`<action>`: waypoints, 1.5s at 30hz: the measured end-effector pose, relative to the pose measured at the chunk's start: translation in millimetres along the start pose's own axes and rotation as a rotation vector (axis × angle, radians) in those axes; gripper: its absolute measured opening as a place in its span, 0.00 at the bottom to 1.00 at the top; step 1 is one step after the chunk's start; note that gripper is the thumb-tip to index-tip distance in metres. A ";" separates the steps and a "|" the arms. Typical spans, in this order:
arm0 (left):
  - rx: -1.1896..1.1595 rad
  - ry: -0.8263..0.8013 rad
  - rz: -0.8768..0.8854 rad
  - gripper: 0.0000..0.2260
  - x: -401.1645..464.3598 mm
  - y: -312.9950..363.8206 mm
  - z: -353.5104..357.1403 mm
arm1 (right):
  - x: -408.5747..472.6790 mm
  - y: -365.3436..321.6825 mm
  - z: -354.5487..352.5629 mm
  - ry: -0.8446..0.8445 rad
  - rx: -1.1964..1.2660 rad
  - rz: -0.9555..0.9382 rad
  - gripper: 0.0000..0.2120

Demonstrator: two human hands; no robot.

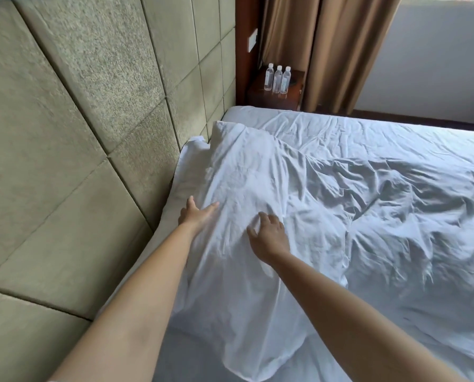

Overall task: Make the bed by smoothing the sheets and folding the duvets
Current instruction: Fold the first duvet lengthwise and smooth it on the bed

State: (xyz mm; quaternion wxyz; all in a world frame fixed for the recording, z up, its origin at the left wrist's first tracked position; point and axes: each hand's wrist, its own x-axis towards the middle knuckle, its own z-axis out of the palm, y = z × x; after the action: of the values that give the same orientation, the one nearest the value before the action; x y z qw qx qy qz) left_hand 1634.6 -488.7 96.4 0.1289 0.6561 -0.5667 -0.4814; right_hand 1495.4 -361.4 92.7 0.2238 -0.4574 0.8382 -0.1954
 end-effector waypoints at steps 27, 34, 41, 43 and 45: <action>-0.325 -0.049 0.137 0.20 101.7 128.1 -58.4 | 126.4 -170.8 -62.1 0.204 0.401 0.057 0.06; -0.175 -0.013 0.091 0.25 149.2 99.9 -70.5 | 154.4 -119.6 -18.3 -0.275 0.351 0.013 0.25; 0.156 -0.064 -0.021 0.34 124.9 42.3 -37.9 | 126.8 -56.4 14.6 -0.216 -0.069 -0.102 0.35; 0.325 0.006 -0.045 0.37 118.5 41.1 -39.3 | 117.8 -45.5 13.3 -0.147 -0.092 -0.088 0.35; 0.388 0.058 -0.067 0.40 111.4 37.4 -40.7 | 104.5 -37.1 14.5 -0.173 -0.099 -0.055 0.37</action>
State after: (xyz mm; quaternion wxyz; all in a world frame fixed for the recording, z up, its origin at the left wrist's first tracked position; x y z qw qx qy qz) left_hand 1631.3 -612.9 89.5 0.0002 0.7008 -0.6226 -0.3481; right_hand 1478.3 -471.2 80.0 0.2669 -0.5059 0.8115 -0.1197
